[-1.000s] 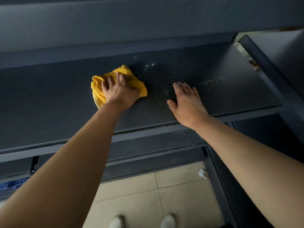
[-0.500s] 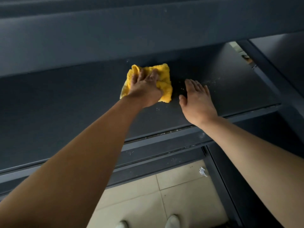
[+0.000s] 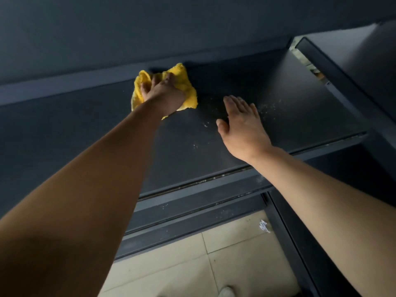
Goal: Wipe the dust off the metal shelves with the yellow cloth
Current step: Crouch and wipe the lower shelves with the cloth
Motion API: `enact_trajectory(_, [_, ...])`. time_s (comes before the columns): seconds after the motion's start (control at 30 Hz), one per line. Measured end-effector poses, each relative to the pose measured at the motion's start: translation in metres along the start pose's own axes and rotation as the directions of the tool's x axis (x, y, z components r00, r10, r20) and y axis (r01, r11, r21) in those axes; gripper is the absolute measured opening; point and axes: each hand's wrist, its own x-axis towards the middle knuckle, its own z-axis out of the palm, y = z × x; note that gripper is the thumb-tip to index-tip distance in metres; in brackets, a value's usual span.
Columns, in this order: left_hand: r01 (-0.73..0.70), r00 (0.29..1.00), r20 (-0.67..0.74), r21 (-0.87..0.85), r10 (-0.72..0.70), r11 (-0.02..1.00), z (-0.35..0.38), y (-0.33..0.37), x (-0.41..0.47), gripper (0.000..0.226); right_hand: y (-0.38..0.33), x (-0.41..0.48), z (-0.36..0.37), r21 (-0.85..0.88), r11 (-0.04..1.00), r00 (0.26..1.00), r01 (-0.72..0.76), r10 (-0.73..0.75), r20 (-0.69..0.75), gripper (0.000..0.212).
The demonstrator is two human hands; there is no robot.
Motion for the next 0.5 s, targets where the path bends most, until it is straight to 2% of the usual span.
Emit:
enact_trajectory(0.23, [-0.285,0.953,0.105,0.001,0.283,0.958,0.026,0.079,-0.025,0.057,0.046,-0.021,-0.018,-0.009,0.993,0.991,-0.117,0.116,-0.068,0.052])
enact_trajectory(0.33, [-0.404,0.908,0.135,0.029,0.397,0.914,0.034,0.081,-0.040,0.050,0.057,-0.033,-0.025,-0.012,0.989,0.986,-0.151,0.149,-0.076,0.051])
enact_trajectory(0.5, [-0.459,0.879,0.149,0.010,0.453,0.888,0.039,0.052,-0.075,0.049,0.054,-0.051,-0.027,0.000,0.988,0.987,-0.157,0.157,-0.029,0.051])
